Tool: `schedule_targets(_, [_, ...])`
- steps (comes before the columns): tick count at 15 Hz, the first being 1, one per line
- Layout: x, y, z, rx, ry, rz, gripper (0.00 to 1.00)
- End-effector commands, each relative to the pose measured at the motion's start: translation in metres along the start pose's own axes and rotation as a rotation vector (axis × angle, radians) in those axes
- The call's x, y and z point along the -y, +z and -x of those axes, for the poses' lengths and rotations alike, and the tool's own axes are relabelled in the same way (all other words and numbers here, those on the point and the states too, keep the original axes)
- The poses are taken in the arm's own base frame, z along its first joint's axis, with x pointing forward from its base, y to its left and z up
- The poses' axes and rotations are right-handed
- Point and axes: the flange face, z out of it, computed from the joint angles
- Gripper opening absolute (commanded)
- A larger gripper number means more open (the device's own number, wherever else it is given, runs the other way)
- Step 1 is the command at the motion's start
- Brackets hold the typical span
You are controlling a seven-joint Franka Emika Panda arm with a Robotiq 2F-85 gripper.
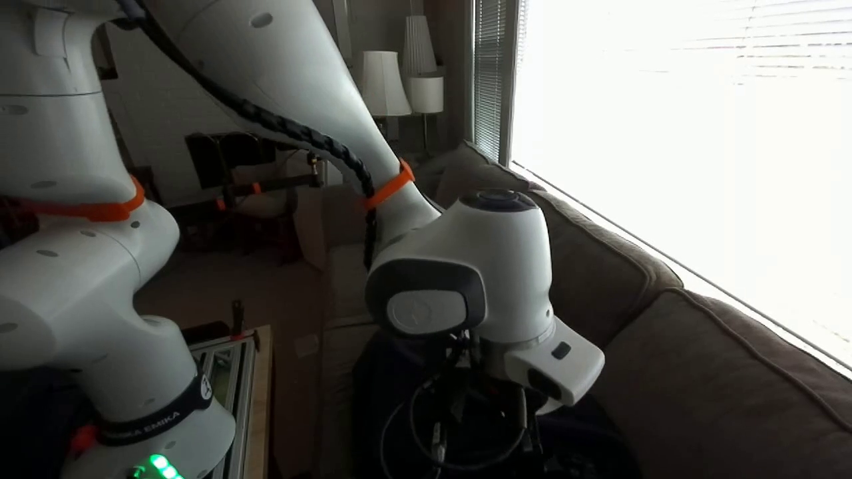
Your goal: Pick up the spoon and put it on the white paper where there's a remote
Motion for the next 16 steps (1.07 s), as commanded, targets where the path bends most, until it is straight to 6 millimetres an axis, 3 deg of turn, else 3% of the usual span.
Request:
schedule_targets(1, [-0.010, 0.030, 0.003, 0.001, 0.011, 0.013, 1.00])
schedule_targets(2, [-0.011, 0.037, 0.003, -0.001, 0.007, 0.023, 1.00])
schedule_targets(3, [-0.008, 0.021, 0.004, 0.008, 0.011, 0.011, 1.00])
schedule_targets(6, [-0.009, 0.033, 0.006, 0.012, 0.012, 0.018, 1.00])
schedule_targets(9, [-0.009, 0.033, 0.005, 0.009, 0.012, 0.019, 1.00])
schedule_targets(16, [0.007, 0.085, -0.029, 0.017, 0.053, -0.009, 1.00])
